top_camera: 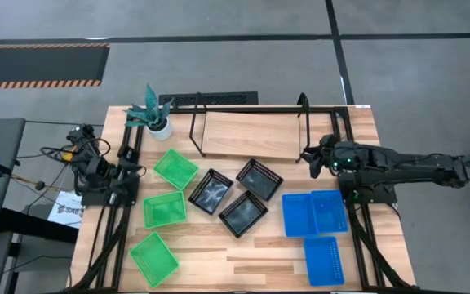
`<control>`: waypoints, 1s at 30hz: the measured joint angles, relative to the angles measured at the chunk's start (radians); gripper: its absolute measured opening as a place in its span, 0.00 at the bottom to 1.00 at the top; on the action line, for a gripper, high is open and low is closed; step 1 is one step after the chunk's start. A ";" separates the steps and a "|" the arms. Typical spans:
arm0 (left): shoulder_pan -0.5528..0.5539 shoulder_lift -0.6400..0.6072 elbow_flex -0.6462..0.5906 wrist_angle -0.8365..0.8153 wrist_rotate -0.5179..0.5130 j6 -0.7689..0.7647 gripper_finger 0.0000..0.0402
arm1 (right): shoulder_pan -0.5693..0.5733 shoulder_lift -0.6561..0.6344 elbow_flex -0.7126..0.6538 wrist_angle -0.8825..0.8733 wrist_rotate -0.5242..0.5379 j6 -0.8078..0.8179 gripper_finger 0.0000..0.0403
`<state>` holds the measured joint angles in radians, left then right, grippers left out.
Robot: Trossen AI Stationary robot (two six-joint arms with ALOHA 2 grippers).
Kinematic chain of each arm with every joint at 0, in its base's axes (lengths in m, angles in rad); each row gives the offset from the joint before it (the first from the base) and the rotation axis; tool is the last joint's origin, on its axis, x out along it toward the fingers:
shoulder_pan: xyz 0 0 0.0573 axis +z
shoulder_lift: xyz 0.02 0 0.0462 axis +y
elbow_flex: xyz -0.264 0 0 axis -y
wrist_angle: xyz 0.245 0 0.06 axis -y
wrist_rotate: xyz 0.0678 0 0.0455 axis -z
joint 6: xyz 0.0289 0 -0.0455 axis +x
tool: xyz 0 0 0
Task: Stack baskets on shelf by color
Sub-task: Put the left black basket on the shelf
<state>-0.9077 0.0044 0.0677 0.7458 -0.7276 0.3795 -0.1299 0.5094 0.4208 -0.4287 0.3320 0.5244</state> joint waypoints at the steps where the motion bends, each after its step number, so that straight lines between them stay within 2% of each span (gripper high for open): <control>1: 0.000 0.000 0.000 0.019 -0.074 -0.040 0.38 | 0.000 0.021 0.014 -0.009 -0.010 0.000 0.43; 5: 0.001 0.008 0.002 -0.029 -0.454 -0.163 0.38 | 0.000 0.095 0.076 -0.041 -0.035 0.002 0.43; 7: 0.001 0.022 0.002 -0.063 -0.561 -0.224 0.38 | 0.000 0.134 0.106 -0.041 -0.046 0.002 0.43; 8: 0.001 0.026 0.002 -0.072 -0.580 -0.260 0.38 | 0.000 0.152 0.120 -0.041 -0.046 0.002 0.43; 18: -0.002 0.126 0.002 -0.159 -0.506 -0.584 0.38 | 0.055 0.350 0.231 -0.089 -0.083 0.061 0.43; 26: -0.002 0.246 0.014 -0.209 -0.281 -0.822 0.38 | 0.140 0.574 0.336 -0.148 -0.101 0.104 0.43; 30: -0.001 0.351 0.105 -0.373 -0.215 -0.955 0.38 | 0.174 0.673 0.418 -0.145 -0.101 0.063 0.43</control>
<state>-0.9086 0.3552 0.1724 0.3724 -0.9424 -0.5755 0.0444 1.1828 0.8387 -0.5739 0.2306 0.5869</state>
